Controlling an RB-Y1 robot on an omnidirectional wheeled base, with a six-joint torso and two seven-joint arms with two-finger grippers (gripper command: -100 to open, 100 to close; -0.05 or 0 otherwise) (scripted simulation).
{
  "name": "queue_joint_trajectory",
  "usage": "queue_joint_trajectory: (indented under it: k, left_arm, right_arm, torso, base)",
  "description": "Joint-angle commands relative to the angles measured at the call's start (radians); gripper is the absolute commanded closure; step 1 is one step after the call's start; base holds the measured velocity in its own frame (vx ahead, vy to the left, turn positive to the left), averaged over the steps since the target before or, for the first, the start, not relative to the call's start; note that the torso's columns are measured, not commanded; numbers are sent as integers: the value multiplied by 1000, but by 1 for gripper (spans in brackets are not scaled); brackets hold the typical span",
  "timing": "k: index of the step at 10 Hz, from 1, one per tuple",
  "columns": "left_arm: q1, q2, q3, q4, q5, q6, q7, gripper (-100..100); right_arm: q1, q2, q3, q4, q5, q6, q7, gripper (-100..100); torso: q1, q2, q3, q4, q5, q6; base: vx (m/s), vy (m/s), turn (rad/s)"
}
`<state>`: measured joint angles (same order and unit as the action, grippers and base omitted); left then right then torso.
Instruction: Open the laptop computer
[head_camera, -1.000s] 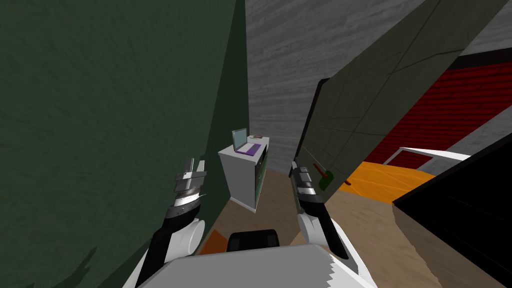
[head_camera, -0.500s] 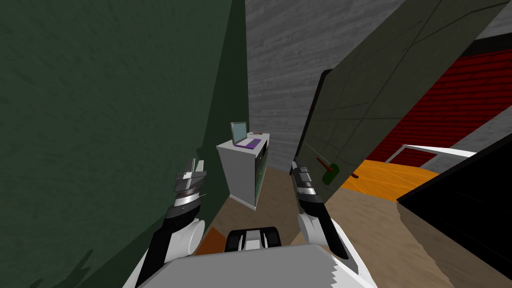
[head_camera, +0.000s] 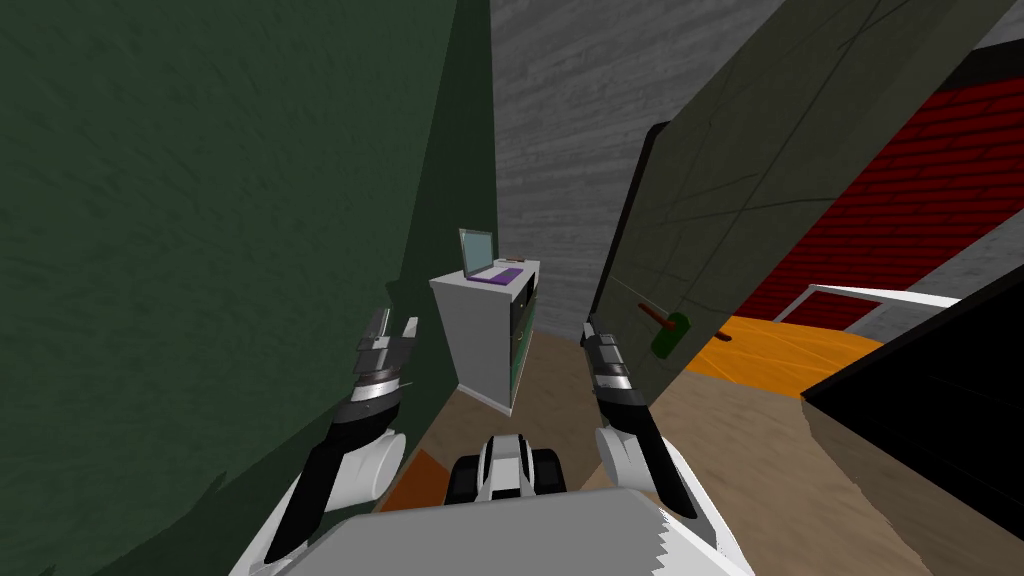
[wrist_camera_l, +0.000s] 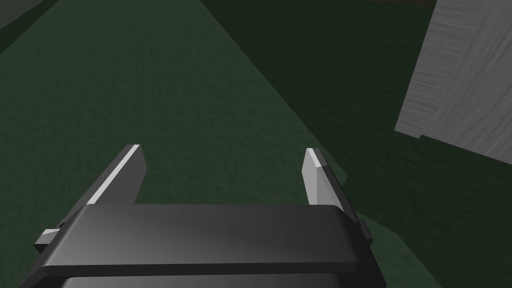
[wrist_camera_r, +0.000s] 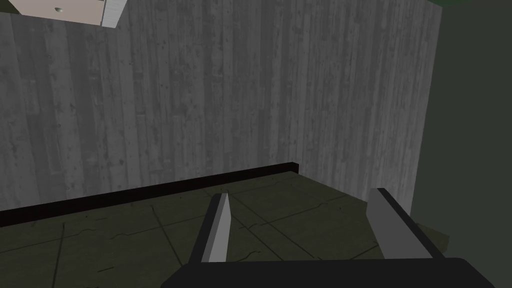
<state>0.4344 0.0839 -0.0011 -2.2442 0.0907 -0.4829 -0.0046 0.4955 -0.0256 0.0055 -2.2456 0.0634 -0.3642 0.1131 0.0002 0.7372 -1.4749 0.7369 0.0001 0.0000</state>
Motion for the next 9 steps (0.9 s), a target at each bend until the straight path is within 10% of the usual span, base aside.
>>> queue_joint_trajectory:
  k: [1, 9]
  left_arm:
    - [-47, 30, 22, 1, 0, 69, 24, -100]
    - [-187, 71, 80, -13, -8, 274, 96, -100]
  right_arm:
    - [0, 0, 0, 0, 0, 0, 0, 0]
    - [0, 0, 0, 0, 0, 0, 0, 0]
  torso:
    - [0, 1, -1, 1, 0, 0]
    - [0, 1, -1, 1, 0, 0]
  base:
    - [-6, 3, -3]
    - [-1, 1, 0]
